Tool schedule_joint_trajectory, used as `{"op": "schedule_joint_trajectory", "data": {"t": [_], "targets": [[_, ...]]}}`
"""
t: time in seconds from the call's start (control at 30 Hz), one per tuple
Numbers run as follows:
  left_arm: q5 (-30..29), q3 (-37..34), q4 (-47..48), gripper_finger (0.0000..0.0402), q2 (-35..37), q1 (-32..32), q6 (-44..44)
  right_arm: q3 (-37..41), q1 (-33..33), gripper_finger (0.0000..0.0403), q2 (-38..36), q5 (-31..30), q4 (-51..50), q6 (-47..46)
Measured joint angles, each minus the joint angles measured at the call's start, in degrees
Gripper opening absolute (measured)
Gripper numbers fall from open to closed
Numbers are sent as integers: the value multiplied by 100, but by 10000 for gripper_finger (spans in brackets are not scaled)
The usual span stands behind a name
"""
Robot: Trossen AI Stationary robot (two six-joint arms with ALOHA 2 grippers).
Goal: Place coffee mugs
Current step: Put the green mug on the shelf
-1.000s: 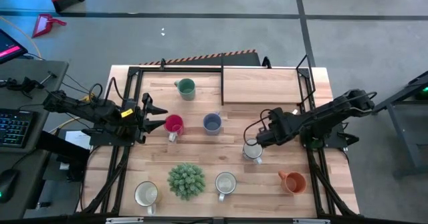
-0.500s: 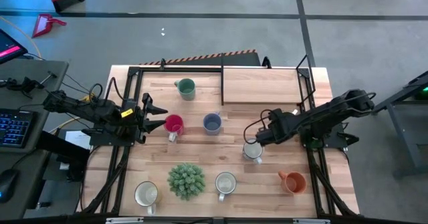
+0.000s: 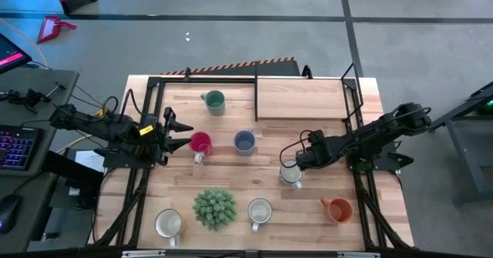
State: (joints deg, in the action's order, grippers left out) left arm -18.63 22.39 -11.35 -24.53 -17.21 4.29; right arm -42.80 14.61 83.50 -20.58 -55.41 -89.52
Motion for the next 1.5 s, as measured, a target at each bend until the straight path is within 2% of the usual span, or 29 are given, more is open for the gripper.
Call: {"op": "schedule_joint_trajectory", "data": {"t": [0.17,0.4,0.57,0.7,0.87,0.97,1.07,1.2,1.37,1.5], "targets": [[-2,0,0,174,0,0,0,56,0,102,0,-25,87,178],[-13,0,0,174,0,0,-1,56,0,12,2,-268,152,425],[-24,0,3,174,0,0,-1,59,-16,3,-7,-678,320,450],[-24,0,67,174,1,0,-1,-72,-49,2,-67,-725,409,550],[-24,0,275,174,2,0,-1,-650,-74,1,-264,-800,119,991],[-24,-2,388,174,2,0,0,-1180,-191,1,-452,-917,-400,1346],[-24,-2,426,174,2,0,0,-1764,-508,1,-610,-911,-901,2138],[-22,-2,426,174,2,0,0,-2468,-1281,1,-640,-555,-1207,3749],[-22,-2,466,174,2,0,0,-2876,-2444,0,-643,206,-584,5795],[-22,-2,472,174,2,0,0,-2912,-3271,0,-609,1031,55,6926]]}}
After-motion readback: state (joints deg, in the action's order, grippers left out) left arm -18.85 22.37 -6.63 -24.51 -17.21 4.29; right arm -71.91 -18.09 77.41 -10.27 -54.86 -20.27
